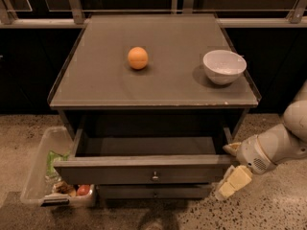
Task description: Open top drawer
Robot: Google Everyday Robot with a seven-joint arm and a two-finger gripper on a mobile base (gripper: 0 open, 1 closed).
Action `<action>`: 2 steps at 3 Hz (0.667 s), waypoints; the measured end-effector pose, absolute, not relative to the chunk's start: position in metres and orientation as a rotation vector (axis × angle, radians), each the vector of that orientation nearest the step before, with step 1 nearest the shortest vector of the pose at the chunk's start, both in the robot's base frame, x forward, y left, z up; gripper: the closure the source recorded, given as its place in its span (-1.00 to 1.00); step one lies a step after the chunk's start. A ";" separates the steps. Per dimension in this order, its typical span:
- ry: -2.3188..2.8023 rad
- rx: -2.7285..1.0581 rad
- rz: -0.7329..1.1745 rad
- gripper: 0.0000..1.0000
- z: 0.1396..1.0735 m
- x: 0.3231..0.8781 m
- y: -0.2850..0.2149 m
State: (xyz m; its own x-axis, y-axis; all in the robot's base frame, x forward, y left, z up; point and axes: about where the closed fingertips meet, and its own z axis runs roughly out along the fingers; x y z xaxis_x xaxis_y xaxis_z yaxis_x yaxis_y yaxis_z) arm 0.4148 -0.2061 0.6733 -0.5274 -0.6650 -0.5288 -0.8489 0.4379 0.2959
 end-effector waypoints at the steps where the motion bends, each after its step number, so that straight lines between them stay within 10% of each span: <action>1: 2.401 -1.254 0.723 -1.00 0.690 0.383 -0.211; 2: 2.378 -1.262 0.557 -1.00 0.724 0.368 -0.220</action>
Offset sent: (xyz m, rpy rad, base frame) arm -0.0572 -0.0300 0.0974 -0.1992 -0.2435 -0.0921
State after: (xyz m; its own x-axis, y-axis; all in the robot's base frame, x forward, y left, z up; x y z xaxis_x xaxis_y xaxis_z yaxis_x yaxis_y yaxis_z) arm 0.3684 -0.2199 0.7238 -0.5186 -0.6865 -0.5097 -0.8415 0.5156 0.1617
